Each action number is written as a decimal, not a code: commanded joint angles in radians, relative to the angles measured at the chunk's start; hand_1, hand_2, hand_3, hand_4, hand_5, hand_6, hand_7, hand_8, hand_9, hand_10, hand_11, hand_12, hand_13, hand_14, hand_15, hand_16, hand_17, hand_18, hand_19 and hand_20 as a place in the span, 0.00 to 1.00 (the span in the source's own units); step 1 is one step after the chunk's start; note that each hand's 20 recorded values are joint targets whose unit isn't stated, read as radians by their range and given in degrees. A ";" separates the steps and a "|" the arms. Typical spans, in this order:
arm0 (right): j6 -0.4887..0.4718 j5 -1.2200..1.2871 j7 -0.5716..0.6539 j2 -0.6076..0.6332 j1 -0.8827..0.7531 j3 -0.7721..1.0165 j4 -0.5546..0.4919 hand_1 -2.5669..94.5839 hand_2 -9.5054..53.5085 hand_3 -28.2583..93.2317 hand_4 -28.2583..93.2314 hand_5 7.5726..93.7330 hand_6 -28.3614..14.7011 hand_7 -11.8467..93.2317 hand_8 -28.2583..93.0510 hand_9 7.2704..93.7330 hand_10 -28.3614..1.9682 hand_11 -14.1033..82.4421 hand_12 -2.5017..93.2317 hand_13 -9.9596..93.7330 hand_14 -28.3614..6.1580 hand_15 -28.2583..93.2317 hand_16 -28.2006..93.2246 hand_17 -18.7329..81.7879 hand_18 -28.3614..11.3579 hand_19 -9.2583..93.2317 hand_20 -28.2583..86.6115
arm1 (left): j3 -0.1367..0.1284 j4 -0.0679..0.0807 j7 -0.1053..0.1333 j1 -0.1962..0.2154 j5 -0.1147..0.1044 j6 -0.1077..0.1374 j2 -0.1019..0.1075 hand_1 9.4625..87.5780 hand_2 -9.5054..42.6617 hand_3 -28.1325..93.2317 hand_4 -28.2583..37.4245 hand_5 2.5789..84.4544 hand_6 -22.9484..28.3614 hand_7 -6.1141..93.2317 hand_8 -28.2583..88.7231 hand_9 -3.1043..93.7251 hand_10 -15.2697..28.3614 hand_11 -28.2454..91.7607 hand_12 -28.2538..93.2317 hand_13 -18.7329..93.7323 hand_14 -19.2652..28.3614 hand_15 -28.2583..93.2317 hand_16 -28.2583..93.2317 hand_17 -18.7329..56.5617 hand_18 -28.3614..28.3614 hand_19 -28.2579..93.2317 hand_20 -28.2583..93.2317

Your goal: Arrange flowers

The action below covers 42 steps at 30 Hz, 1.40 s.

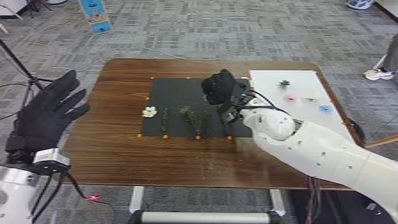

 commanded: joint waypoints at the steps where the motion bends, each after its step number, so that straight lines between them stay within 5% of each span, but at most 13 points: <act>1: -0.040 -0.044 -0.038 -0.143 0.064 -0.103 0.027 0.55 0.00 0.90 0.00 0.75 0.74 0.55 0.23 0.80 0.67 0.52 0.63 0.71 0.60 0.86 0.59 0.51 0.23 0.93 0.75 | 0.038 0.008 -0.002 -0.049 -0.001 0.005 0.028 0.17 0.00 0.76 0.00 0.24 0.45 0.23 0.16 0.21 0.52 0.32 0.39 0.29 0.64 0.31 0.28 0.08 0.84 0.53 0.30; 11: 0.026 -0.052 -0.007 -0.252 0.102 -0.159 0.154 0.55 0.00 0.89 0.00 0.76 0.75 0.55 0.22 0.80 0.66 0.51 0.62 0.70 0.60 0.86 0.59 0.51 0.24 0.92 0.75 | 0.084 0.031 -0.023 -0.135 0.010 -0.024 0.080 0.17 0.00 0.77 0.00 0.23 0.44 0.23 0.16 0.21 0.49 0.31 0.39 0.30 0.61 0.30 0.28 0.09 0.83 0.53 0.30; 15: 0.076 -0.056 0.009 -0.294 0.133 -0.194 0.214 0.55 0.00 0.89 0.00 0.76 0.74 0.54 0.21 0.80 0.66 0.51 0.62 0.70 0.60 0.86 0.59 0.50 0.24 0.92 0.75 | 0.081 0.025 -0.012 -0.128 0.011 -0.015 0.082 0.17 0.00 0.76 0.00 0.23 0.44 0.23 0.16 0.22 0.49 0.32 0.39 0.30 0.61 0.30 0.28 0.09 0.83 0.53 0.30; 32: 0.176 -0.042 0.049 -0.403 0.156 -0.240 0.405 0.57 0.00 0.87 0.00 0.78 0.77 0.54 0.17 0.78 0.67 0.53 0.60 0.69 0.62 0.86 0.59 0.50 0.26 0.92 0.75 | 0.122 0.044 -0.014 -0.179 0.009 -0.029 0.102 0.19 0.00 0.76 0.00 0.25 0.46 0.23 0.15 0.22 0.52 0.33 0.38 0.30 0.63 0.32 0.28 0.09 0.84 0.53 0.30; 42: 0.194 -0.057 0.081 -0.417 0.176 -0.265 0.395 0.60 0.00 0.81 0.00 0.79 0.80 0.54 0.15 0.76 0.69 0.54 0.59 0.68 0.62 0.87 0.58 0.49 0.26 0.91 0.75 | 0.140 0.051 -0.016 -0.204 0.007 -0.039 0.114 0.19 0.00 0.75 0.00 0.25 0.47 0.23 0.15 0.22 0.53 0.34 0.38 0.30 0.64 0.33 0.28 0.09 0.84 0.53 0.30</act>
